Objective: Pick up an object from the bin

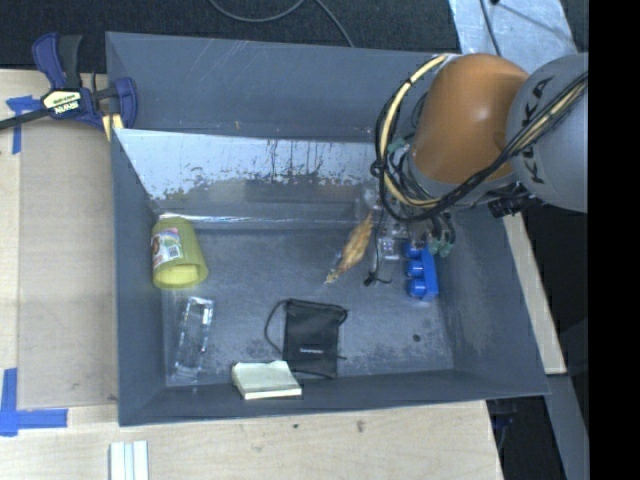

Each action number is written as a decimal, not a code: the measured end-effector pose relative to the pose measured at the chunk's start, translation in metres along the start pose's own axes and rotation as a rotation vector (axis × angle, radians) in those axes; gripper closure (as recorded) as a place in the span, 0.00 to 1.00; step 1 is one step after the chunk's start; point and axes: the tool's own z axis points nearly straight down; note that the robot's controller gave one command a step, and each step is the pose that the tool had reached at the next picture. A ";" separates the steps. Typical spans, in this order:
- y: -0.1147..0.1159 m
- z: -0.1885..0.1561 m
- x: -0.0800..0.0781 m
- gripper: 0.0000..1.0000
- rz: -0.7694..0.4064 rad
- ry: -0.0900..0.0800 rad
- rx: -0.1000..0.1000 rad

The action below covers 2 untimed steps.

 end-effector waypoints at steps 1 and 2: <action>-0.022 0.038 -0.002 0.00 -0.102 -0.007 0.000; -0.024 0.053 -0.002 0.00 -0.002 -0.002 0.001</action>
Offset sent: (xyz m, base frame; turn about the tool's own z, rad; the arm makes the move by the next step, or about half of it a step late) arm 0.0030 -0.0095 -0.0558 0.0698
